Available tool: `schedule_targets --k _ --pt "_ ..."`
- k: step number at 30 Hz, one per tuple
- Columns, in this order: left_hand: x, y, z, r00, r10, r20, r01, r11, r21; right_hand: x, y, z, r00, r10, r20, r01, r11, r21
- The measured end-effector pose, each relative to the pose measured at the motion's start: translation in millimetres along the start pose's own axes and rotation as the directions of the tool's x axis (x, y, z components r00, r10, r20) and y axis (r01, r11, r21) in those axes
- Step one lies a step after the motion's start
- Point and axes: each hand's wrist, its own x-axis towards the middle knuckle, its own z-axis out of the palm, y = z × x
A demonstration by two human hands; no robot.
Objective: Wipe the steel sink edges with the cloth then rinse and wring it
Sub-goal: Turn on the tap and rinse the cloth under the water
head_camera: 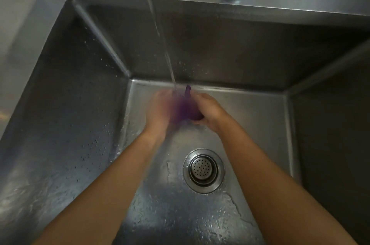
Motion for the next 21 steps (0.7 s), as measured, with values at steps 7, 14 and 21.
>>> schedule_targets --k 7,14,21 --pt "3.4 -11.9 -24.5 0.899 -0.228 0.373 0.404 0.759 -0.511 -19.0 -12.1 -36.2 0.934 0.169 0.314 -0.039 0.924 -0.382" --pt "4.4 -1.8 -27.2 0.733 -0.484 0.479 0.627 0.753 -0.199 -33.8 -33.3 -26.4 0.933 -0.210 0.292 0.250 0.962 -0.108" --pt "-3.9 23.7 22.2 0.897 -0.074 0.436 0.400 0.554 -0.730 -55.5 -32.1 48.2 0.811 -0.585 -0.016 0.376 0.542 -0.751"
